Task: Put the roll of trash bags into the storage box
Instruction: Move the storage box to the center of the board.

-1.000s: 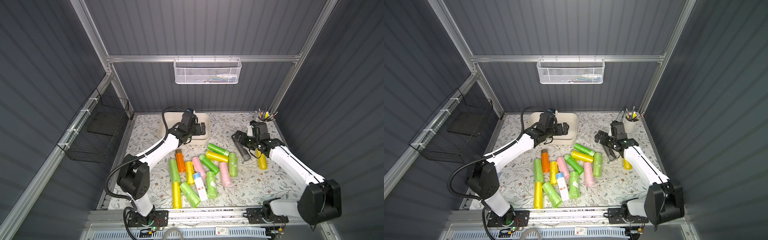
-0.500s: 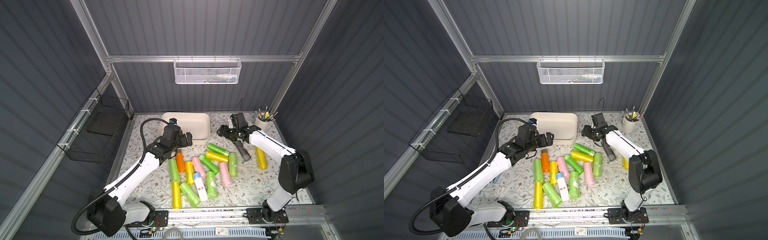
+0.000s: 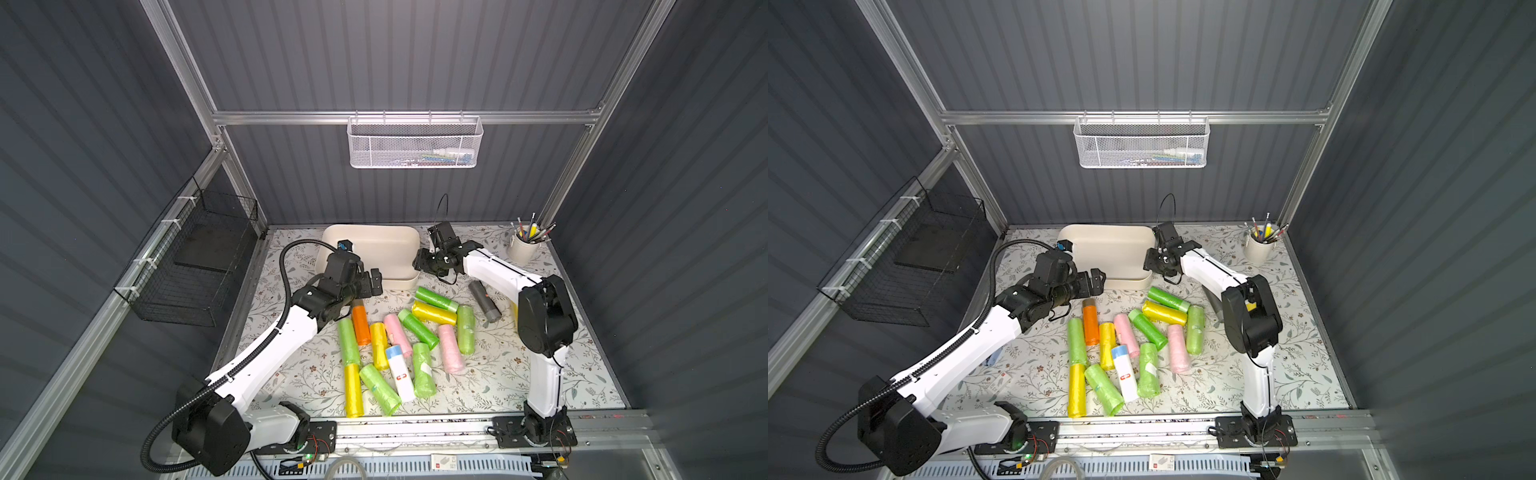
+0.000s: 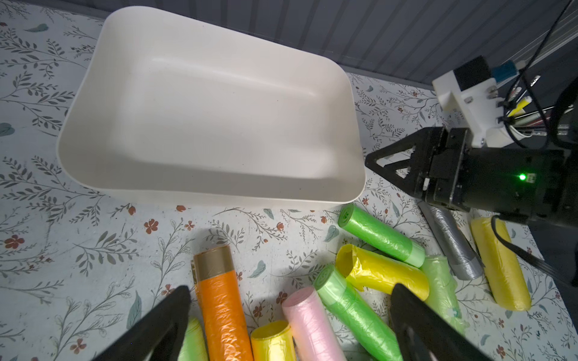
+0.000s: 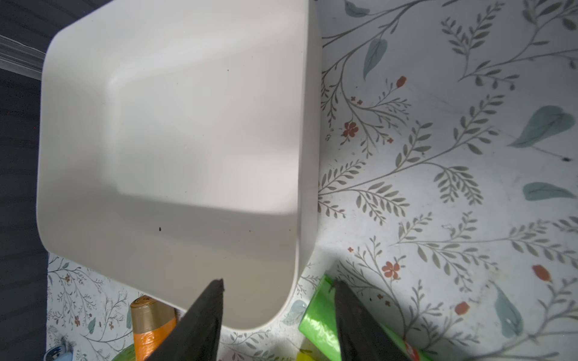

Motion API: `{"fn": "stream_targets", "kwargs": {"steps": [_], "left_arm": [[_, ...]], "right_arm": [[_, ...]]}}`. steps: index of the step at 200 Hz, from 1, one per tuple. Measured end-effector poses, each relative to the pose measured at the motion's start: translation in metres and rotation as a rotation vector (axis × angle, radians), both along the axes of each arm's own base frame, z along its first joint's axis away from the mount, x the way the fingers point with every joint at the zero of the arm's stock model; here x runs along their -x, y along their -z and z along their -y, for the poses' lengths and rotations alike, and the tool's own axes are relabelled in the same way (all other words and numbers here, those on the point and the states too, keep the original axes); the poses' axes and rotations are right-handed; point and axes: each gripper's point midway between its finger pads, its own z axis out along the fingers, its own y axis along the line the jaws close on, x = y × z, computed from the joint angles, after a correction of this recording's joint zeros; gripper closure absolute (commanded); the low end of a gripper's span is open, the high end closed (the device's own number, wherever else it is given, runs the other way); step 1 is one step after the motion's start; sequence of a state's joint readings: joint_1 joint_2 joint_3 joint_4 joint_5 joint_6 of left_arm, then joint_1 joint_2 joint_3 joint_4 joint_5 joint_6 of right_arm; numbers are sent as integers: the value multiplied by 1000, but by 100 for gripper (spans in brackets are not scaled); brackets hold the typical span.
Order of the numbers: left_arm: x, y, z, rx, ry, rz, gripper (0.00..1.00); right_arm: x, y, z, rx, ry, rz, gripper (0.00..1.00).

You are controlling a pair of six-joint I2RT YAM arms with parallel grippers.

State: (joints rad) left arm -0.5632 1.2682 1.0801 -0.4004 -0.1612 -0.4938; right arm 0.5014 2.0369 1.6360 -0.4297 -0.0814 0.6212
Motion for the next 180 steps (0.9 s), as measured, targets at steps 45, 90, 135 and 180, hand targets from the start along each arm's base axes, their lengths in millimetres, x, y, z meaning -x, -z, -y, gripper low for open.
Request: {"fn": "stream_targets", "kwargs": {"steps": [45,90,135,180], "left_arm": [[0,1,1,2,4,-3,0],[-1,4,2,-2,5,-12,0],[0,9,1,-9,3,-20,0],[-1,12,0,-16,-1,-25,0]], "right_arm": [[1,21,3,59,15,-23,50],[-5,34,7,112,13,-19,51],[-23,45,7,180,10,-17,60],[-24,48,11,219,7,-12,62]]}}
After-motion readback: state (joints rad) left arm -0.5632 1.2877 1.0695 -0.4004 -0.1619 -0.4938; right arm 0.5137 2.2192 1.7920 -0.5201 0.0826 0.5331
